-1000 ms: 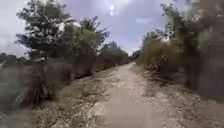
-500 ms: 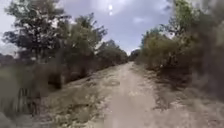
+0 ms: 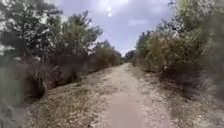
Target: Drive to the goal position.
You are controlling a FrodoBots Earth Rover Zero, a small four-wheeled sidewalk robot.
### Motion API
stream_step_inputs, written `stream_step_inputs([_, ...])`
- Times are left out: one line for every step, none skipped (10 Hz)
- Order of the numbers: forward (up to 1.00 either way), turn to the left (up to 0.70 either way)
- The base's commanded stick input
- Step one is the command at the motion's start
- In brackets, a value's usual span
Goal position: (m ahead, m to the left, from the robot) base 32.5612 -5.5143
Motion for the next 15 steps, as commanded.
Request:
stream_step_inputs([0.85,0.00])
stream_step_inputs([0.85,0.00])
stream_step_inputs([0.85,0.00])
stream_step_inputs([0.85,0.00])
stream_step_inputs([0.85,0.00])
stream_step_inputs([0.85,0.00])
stream_step_inputs([0.85,0.00])
stream_step_inputs([0.85,0.00])
stream_step_inputs([0.85,0.00])
stream_step_inputs([0.85,0.00])
stream_step_inputs([0.85,0.00])
stream_step_inputs([0.85,0.00])
stream_step_inputs([0.85,0.00])
stream_step_inputs([0.85,0.00])
stream_step_inputs([0.85,0.00])
